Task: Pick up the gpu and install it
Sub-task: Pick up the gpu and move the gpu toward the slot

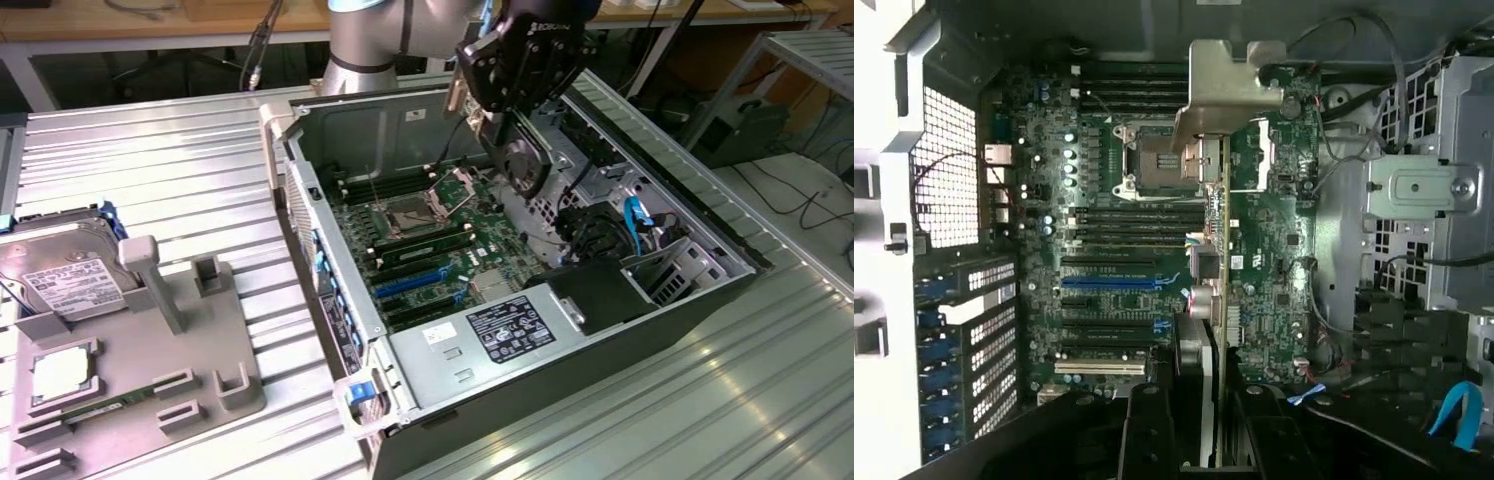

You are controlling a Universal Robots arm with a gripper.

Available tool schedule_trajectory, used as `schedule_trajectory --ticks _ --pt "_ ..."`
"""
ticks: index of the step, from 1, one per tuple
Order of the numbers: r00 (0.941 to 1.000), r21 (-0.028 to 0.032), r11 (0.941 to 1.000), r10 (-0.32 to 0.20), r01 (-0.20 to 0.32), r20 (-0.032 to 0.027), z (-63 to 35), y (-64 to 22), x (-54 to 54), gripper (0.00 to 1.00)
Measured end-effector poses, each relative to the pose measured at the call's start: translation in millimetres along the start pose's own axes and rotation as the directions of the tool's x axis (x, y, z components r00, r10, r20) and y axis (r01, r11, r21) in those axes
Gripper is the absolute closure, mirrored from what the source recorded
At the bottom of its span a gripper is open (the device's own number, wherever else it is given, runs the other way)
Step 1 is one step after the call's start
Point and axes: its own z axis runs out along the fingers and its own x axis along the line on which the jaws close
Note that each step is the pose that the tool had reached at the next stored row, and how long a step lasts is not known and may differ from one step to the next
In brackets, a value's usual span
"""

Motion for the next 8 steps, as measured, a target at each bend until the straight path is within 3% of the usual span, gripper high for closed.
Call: schedule_trajectory --ticks 3,8 --pt "0.9987 -0.0003 0.9987 -0.05 0.05 -0.0001 0.2 0.0 -3.2 0.72" --pt "0.9978 -0.0008 0.9978 -0.066 0.066 0.0001 0.8 -0.4 -16.5 0.72"
